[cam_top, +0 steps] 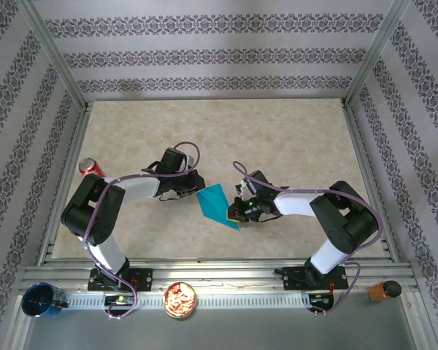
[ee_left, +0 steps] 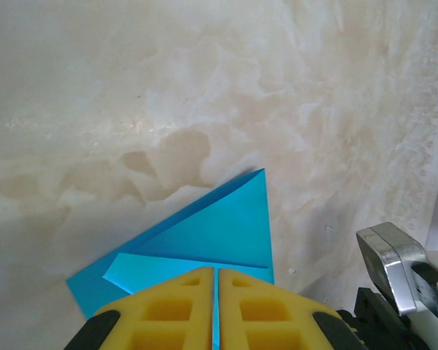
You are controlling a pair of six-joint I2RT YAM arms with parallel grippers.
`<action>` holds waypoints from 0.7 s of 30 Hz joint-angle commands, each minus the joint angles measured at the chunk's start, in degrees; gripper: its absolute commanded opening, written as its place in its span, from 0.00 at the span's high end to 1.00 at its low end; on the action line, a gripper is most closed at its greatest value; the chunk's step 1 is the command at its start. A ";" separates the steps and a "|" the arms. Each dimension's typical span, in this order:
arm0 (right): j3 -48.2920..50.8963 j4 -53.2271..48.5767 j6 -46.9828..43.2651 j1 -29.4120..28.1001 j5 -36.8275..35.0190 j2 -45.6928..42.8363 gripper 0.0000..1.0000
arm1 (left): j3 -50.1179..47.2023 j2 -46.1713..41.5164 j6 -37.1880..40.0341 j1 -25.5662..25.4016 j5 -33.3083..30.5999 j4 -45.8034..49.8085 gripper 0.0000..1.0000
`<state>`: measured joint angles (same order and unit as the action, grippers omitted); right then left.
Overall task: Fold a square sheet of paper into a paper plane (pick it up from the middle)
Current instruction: Fourth fold the wing at the center of the table.
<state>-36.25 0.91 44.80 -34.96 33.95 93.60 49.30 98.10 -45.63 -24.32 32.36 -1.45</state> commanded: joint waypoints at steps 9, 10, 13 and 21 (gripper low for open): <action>1.80 -7.80 -0.67 0.43 -2.84 1.85 0.97 | 1.43 5.33 4.34 1.46 -2.95 2.80 0.91; 1.80 -7.78 -0.67 0.47 -2.91 1.78 0.97 | 0.83 5.22 4.51 2.00 -3.05 2.52 0.91; 1.86 -7.81 -0.72 0.43 -2.98 1.69 0.97 | -0.90 4.91 5.19 3.49 -3.31 1.28 0.90; 1.53 -7.80 -0.85 0.56 -2.75 2.01 0.97 | -1.44 1.29 6.14 4.53 -2.47 1.37 0.88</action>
<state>-36.25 0.89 44.77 -34.96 33.93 93.58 49.08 102.35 -40.91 -21.23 31.99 -0.62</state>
